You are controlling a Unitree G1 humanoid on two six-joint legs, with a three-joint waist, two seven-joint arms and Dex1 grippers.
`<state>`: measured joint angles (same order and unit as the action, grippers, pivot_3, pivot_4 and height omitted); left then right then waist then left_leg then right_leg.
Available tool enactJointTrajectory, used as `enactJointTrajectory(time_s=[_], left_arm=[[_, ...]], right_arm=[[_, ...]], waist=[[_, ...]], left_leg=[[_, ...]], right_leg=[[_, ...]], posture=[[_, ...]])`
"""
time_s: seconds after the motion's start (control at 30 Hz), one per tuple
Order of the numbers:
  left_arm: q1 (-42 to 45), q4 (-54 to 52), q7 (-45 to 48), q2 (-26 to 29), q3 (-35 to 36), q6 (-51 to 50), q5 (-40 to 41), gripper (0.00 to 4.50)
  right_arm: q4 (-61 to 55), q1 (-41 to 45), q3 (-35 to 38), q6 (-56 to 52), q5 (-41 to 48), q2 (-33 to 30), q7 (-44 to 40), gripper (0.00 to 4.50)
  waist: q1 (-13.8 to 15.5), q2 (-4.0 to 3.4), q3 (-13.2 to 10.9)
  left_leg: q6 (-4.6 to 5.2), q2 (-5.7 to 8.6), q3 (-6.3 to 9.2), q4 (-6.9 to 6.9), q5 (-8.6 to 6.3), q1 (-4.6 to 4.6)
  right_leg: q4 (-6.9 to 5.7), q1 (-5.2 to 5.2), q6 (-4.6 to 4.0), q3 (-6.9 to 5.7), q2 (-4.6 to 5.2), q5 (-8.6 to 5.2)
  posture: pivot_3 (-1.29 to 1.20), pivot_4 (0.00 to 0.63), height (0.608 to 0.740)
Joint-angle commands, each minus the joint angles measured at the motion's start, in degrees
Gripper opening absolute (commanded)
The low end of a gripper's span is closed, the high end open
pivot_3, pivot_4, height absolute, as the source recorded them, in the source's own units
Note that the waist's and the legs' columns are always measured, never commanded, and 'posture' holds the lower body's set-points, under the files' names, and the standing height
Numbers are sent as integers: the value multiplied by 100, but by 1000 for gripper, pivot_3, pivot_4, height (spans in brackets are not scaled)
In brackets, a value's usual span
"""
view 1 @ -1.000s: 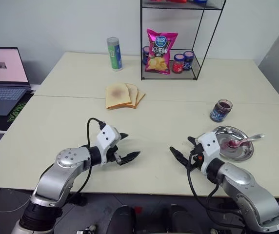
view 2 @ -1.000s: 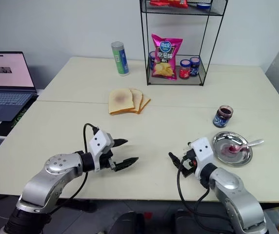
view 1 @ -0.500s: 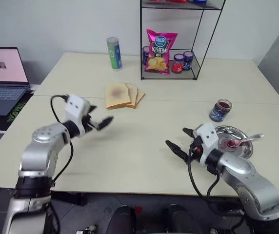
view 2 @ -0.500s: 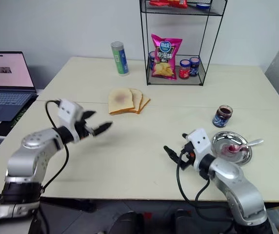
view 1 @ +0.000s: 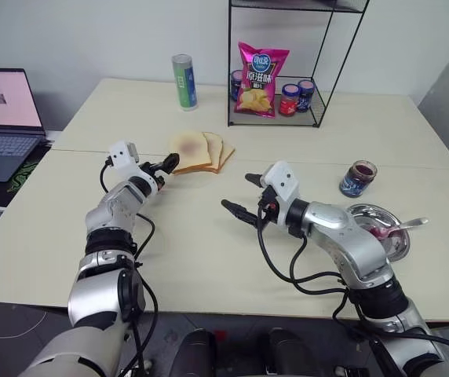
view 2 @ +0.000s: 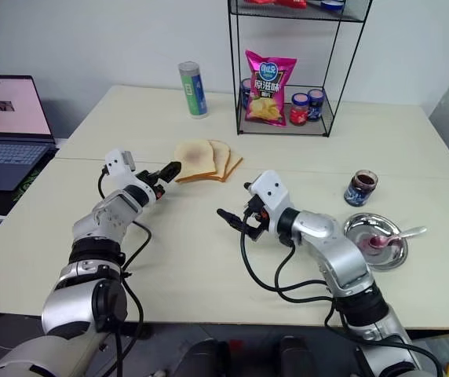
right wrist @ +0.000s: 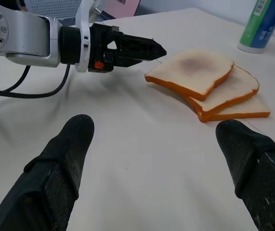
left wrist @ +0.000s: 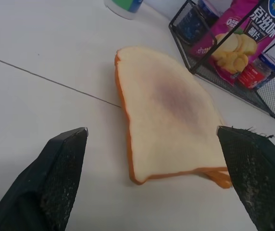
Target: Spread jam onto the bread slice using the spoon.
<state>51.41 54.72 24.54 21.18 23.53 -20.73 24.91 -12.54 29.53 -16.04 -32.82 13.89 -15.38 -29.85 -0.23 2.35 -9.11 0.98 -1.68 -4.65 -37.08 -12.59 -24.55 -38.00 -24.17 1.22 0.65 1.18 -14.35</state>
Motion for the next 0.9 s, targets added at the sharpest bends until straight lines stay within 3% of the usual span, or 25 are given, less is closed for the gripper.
enactJointTrajectory(time_s=[0.03,0.17,0.4,0.77,0.9], left_arm=[[374,733,182,70,-15,268,-124,4500],[545,1228,323,11,-198,511,-382,4500],[788,1572,439,14,-181,763,-551,2750],[963,1781,434,-2,-158,880,-676,538],[1024,1786,412,-27,-129,930,-688,7]], right_arm=[[-213,35,177,117,-94,69,161,4475],[-392,-89,279,-2,-129,63,288,4475],[-570,-209,337,-123,-150,49,381,4500],[-596,-198,371,-152,-169,17,419,4500],[-604,-217,378,-147,-175,27,447,4500]], waist=[[-2,0,0],[11,0,0],[8,0,0],[1,0,0],[1,0,0]], left_leg=[[0,0,0,0,0,0],[0,2,0,-3,0,0],[0,1,-1,-11,0,0],[0,1,-1,-11,0,0],[0,1,-2,-12,0,0]], right_leg=[[-1,0,0,-1,0,0],[-3,2,0,-4,1,0],[-6,3,0,-3,2,0],[-7,2,0,-5,2,0],[-8,2,0,-6,1,1]], posture=[[0,150,740],[0,150,740],[0,150,740],[0,150,740],[0,150,740]])
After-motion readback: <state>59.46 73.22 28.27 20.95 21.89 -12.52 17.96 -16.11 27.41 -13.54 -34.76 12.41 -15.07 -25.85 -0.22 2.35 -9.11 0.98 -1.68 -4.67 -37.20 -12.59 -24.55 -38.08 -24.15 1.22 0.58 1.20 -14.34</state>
